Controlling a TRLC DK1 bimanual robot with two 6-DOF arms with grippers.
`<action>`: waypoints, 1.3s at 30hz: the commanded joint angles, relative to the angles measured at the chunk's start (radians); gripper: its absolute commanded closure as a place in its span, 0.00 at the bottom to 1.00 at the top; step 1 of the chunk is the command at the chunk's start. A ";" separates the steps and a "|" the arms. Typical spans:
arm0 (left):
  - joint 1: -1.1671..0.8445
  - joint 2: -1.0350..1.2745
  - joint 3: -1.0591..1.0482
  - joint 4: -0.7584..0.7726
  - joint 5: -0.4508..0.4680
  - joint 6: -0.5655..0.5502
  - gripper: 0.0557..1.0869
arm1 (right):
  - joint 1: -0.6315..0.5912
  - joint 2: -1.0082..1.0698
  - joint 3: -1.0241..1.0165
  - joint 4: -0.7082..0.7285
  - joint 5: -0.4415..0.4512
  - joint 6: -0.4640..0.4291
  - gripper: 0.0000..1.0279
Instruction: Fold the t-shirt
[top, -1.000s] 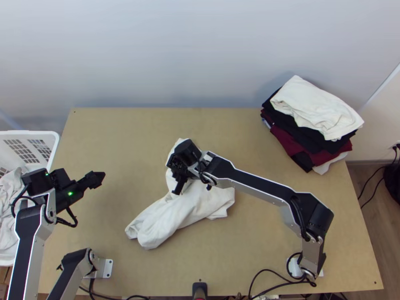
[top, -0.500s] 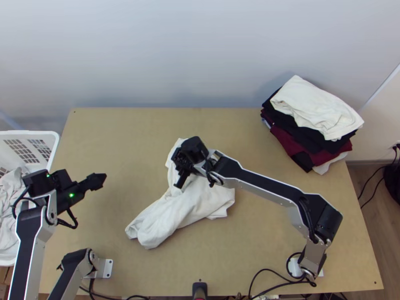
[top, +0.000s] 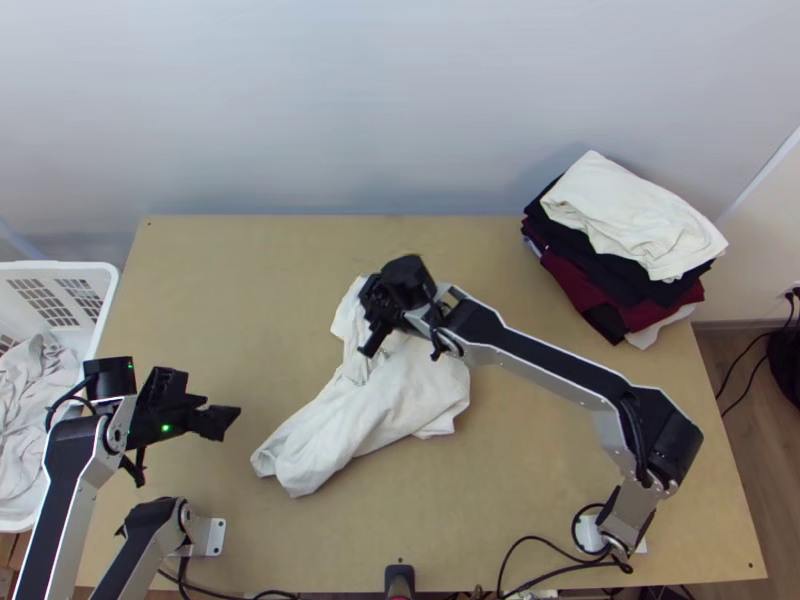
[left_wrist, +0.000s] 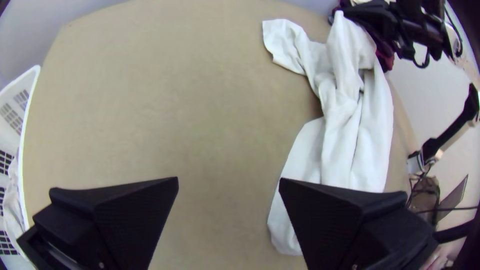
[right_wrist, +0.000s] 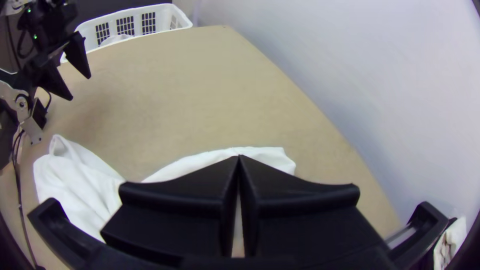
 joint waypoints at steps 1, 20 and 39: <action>-0.006 0.012 0.011 -0.048 0.005 0.111 0.05 | -0.039 -0.054 -0.008 0.013 0.013 0.021 0.97; -0.181 0.000 0.016 -0.327 -0.084 0.490 0.05 | -0.135 -0.100 -0.051 0.036 0.013 0.045 0.97; -0.397 0.172 -0.073 -0.138 -0.106 0.316 0.05 | -0.167 -0.128 -0.097 0.067 0.013 0.045 0.97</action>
